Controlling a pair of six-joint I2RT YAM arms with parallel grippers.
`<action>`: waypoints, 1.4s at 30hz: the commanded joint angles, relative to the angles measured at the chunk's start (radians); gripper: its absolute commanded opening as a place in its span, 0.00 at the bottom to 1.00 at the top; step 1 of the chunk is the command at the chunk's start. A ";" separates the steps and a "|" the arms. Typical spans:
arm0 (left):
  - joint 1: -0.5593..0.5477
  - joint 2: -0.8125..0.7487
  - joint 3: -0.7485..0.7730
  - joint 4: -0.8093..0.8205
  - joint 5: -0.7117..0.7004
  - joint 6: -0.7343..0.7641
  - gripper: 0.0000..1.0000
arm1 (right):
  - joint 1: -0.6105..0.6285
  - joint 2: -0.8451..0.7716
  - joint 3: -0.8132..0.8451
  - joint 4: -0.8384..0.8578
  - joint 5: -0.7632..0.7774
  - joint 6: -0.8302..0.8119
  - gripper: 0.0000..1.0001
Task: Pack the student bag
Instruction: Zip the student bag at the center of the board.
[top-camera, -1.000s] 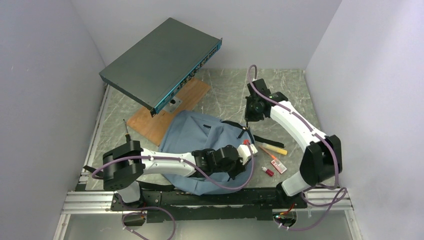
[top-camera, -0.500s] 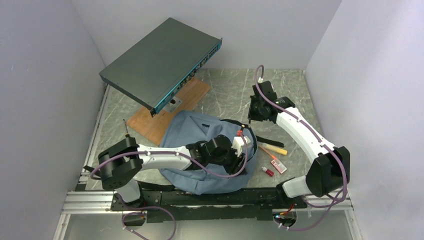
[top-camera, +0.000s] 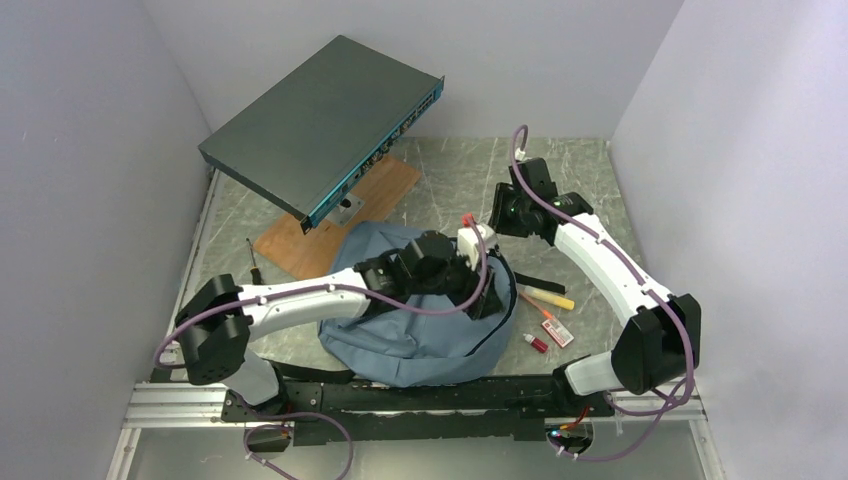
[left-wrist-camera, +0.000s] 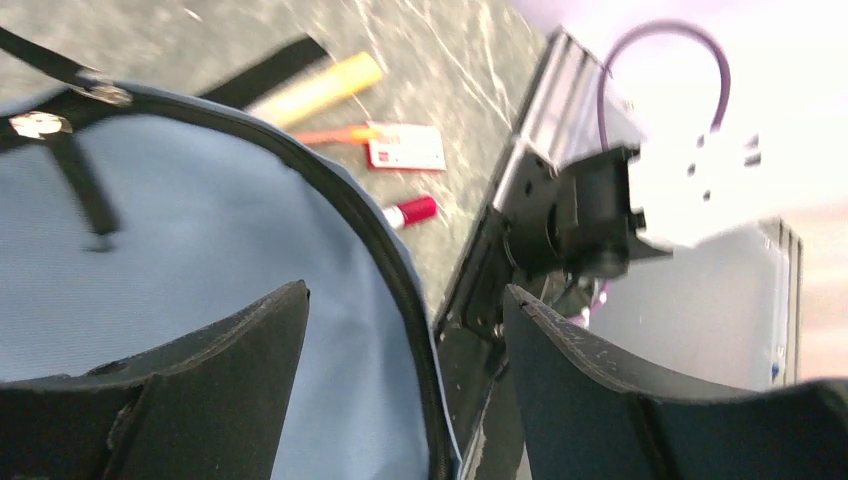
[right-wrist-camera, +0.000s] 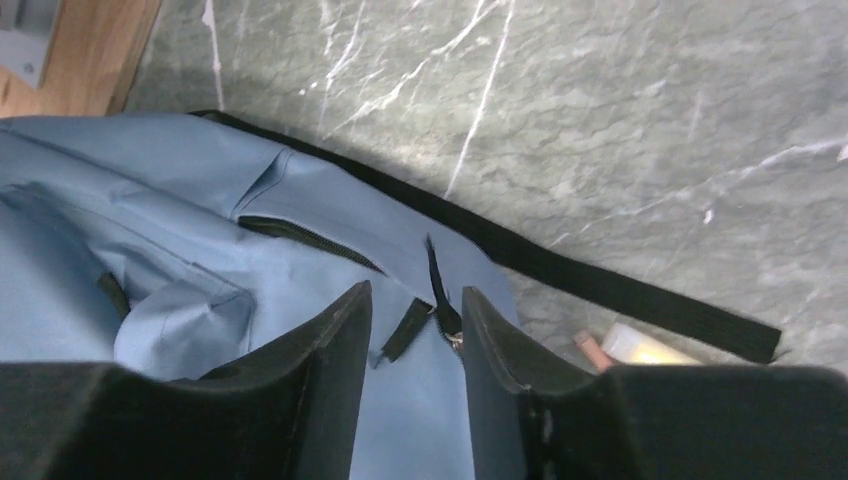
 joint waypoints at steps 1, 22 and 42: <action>0.062 -0.050 0.085 -0.070 -0.062 -0.067 0.77 | -0.051 -0.042 0.035 -0.032 0.026 -0.009 0.52; 0.225 0.384 0.569 -0.329 -0.106 -0.052 0.67 | -0.094 -0.399 -0.397 0.089 -0.208 0.026 0.71; 0.238 0.530 0.661 -0.329 -0.111 -0.090 0.53 | -0.094 -0.399 -0.480 0.116 -0.226 0.035 0.59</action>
